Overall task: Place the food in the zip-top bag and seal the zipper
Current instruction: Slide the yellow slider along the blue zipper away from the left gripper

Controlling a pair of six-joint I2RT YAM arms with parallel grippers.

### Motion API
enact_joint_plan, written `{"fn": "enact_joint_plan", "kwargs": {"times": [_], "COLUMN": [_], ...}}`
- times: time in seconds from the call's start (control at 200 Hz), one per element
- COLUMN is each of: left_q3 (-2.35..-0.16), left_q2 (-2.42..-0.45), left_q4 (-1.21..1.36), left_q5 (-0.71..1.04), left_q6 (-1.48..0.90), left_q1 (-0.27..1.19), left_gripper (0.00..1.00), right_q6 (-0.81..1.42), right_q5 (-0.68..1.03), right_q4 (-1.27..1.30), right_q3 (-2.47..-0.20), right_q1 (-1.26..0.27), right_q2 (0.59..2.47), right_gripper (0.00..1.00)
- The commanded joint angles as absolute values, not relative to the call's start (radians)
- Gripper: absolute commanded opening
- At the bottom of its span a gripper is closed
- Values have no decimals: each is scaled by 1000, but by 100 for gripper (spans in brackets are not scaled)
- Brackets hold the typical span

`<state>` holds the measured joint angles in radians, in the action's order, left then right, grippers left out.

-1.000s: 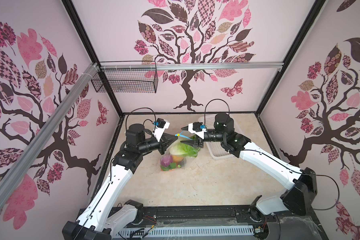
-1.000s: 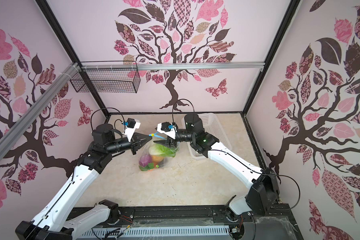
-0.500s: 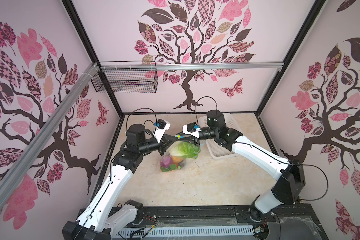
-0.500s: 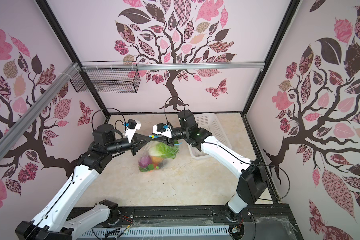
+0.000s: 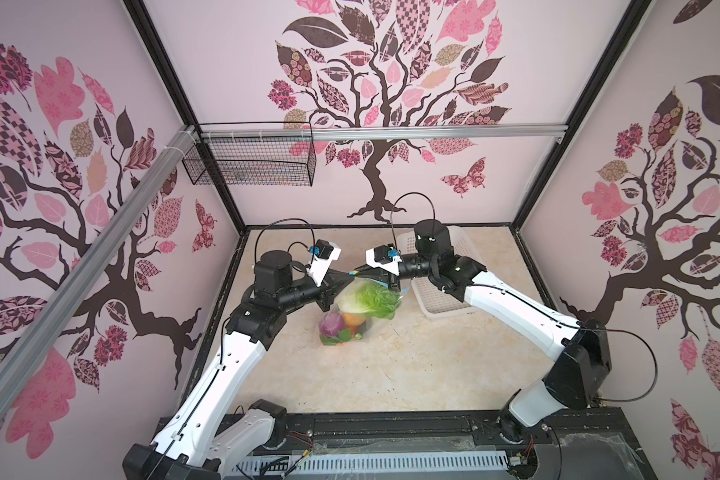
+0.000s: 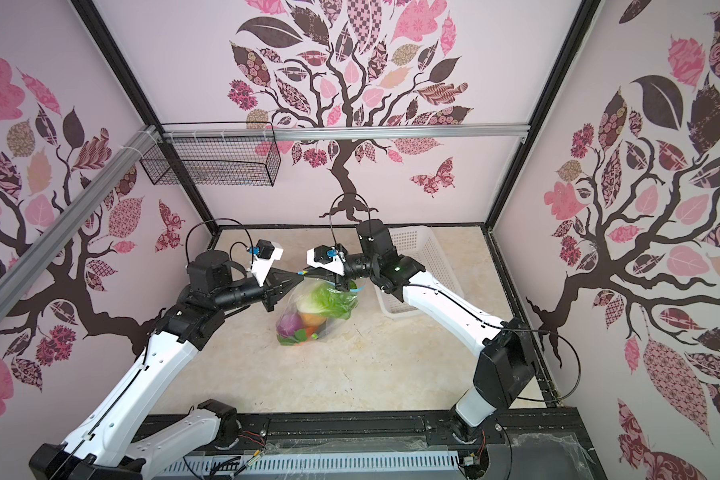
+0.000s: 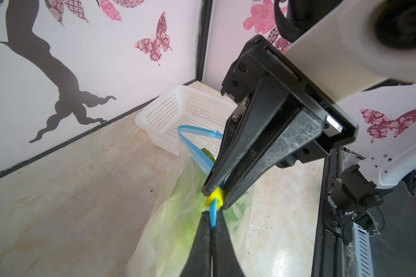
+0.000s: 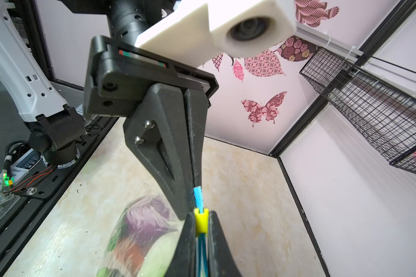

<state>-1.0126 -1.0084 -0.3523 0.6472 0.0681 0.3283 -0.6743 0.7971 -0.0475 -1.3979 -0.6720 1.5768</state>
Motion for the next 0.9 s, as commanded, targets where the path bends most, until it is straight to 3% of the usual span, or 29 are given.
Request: {"fn": "enact_joint_plan", "kwargs": {"times": [0.0,0.615,0.895], "left_q3": [-987,-1009,-1054], "left_q2": [-973,-945,-951], "left_q4": [-287,-246,-286], "left_q5": [576,244,109], "left_q6": [46,-63,-66], "left_q1": [326,277,266], "left_gripper": [0,0,0], "right_q6": [-651,-586,-562], "right_q5": [702,354,299], "right_q4": [-81,-71,-100], "right_q3": [-1327,-1123,-1098], "right_q1": [-670,-667,-640], "right_q2": [1551,1408,1367], "right_gripper": [0,0,0]}}
